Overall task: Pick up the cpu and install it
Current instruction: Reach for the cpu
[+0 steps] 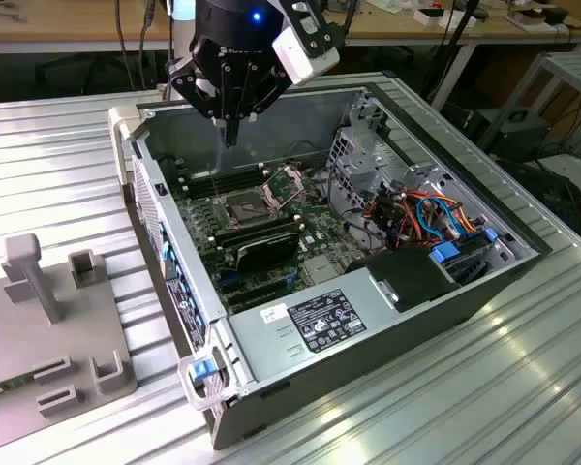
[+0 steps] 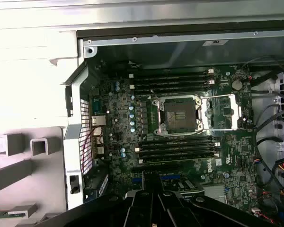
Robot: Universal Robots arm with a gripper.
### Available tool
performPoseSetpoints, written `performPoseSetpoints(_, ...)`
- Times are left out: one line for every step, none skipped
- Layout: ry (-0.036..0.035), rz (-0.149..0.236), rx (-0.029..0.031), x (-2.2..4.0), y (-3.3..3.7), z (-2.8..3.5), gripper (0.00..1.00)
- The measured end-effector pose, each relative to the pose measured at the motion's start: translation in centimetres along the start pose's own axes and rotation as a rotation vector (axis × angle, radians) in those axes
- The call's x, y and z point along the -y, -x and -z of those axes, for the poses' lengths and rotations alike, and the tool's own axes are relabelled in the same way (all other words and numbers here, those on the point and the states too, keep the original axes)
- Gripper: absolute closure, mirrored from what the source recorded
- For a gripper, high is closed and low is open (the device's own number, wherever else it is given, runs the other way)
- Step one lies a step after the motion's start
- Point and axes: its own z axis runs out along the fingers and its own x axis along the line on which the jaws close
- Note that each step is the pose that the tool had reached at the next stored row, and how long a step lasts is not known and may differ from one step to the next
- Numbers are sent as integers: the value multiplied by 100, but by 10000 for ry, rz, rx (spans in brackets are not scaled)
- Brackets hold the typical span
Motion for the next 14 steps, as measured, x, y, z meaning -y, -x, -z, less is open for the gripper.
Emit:
performPoseSetpoints(0,0,0,0,0,0,89)
performPoseSetpoints(0,0,0,0,0,0,89)
performPoseSetpoints(0,0,0,0,0,0,89)
performPoseSetpoints(1,0,0,0,0,0,89)
performPoseSetpoints(0,0,0,0,0,0,89)
performPoseSetpoints(0,0,0,0,0,0,89)
performPoseSetpoints(0,0,0,0,0,0,89)
performPoseSetpoints(0,-1,0,0,0,0,89)
performPoseSetpoints(0,0,0,0,0,0,89)
performPoseSetpoints(0,0,0,0,0,0,89)
performPoseSetpoints(1,0,0,0,0,0,89)
performPoseSetpoints(0,0,0,0,0,0,89)
performPoseSetpoints(0,0,0,0,0,0,89)
performPoseSetpoints(0,0,0,0,0,0,89)
